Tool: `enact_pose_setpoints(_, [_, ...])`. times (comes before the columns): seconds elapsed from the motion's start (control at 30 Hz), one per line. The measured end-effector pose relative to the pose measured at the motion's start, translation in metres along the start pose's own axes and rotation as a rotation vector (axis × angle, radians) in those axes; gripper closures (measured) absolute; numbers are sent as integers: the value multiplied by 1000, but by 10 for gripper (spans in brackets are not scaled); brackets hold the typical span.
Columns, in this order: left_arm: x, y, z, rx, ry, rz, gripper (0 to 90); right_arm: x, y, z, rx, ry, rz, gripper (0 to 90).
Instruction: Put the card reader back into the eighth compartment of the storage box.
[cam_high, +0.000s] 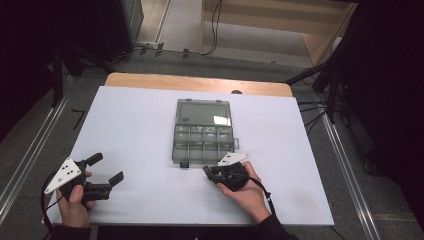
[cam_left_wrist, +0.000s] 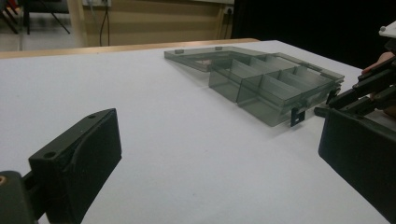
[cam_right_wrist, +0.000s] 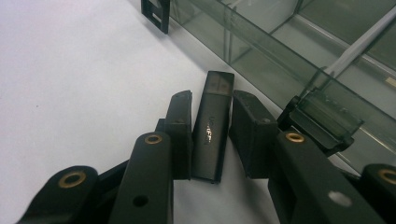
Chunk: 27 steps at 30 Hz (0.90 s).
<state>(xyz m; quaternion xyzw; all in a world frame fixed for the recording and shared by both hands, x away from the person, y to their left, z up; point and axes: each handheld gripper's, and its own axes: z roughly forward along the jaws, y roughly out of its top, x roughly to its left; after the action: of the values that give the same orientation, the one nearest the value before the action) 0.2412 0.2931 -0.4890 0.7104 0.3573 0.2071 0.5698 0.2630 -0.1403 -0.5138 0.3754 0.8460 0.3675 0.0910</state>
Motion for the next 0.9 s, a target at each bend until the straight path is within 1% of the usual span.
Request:
enact_pose_setpoints(0.23, [0, 0, 0, 4, 0, 3, 0, 1, -1, 1, -1, -16, -12, 708])
enact_pose_setpoints(0.47, [0, 0, 0, 4, 0, 3, 0, 1, -2, 1, -7, -22, -23, 719])
enact_pose_setpoints(0.8, [1, 0, 0, 1, -2, 1, 0, 1, -1, -2, -9, -24, -20, 721])
enact_pose_setpoints(0.9, [0, 0, 0, 2, 0, 2, 0, 1, -1, -4, -19, -20, -18, 721])
